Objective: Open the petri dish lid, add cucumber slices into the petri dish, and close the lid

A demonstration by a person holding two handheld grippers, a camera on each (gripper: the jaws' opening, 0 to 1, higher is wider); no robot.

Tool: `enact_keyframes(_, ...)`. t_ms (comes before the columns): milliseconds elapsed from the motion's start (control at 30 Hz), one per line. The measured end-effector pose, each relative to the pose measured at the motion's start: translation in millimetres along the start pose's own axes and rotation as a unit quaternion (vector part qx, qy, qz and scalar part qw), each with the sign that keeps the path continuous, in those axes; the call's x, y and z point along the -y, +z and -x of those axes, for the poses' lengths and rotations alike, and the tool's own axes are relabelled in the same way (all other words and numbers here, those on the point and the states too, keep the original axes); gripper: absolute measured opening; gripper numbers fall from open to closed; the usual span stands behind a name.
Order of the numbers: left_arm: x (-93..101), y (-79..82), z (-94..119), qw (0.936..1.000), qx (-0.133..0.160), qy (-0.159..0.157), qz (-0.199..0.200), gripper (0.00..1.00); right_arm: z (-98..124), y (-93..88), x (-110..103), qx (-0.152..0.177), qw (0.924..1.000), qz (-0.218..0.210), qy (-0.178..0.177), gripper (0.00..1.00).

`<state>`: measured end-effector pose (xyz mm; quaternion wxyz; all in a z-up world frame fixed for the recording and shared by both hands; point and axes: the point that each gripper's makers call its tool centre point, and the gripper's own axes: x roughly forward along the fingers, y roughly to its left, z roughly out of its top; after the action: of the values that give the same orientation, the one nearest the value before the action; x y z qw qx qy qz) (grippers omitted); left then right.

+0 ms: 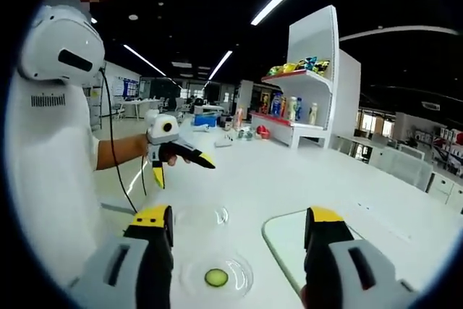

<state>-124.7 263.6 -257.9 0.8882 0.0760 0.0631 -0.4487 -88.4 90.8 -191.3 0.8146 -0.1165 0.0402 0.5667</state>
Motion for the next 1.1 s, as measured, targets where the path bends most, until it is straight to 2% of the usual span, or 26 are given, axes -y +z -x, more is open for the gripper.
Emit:
enact_keyframes(167, 0.4, -4.5, 0, 1.0000, -0.004, -0.005, 0.003, 0.82, -15, -4.0, -10, -0.006, 0.9998, -0.001, 0.020, 0.75)
enact_keyframes(600, 7.7, -23.6, -9, 0.9987, -0.034, -0.037, 0.004, 0.82, -58, -25.5, -37, -0.050, 0.9957, 0.010, 0.077, 0.76)
enact_keyframes(967, 7.6, -26.5, -11, 0.9981, -0.038, -0.049, 0.002, 0.82, -79, -40.2, -49, -0.077, 0.9910, 0.010, 0.110, 0.77)
enact_keyframes(1100, 8.6, -27.9, -16, 0.9974, -0.040, -0.059, 0.003, 0.82, -89, -50.8, -57, -0.097, 0.9868, 0.014, 0.129, 0.77)
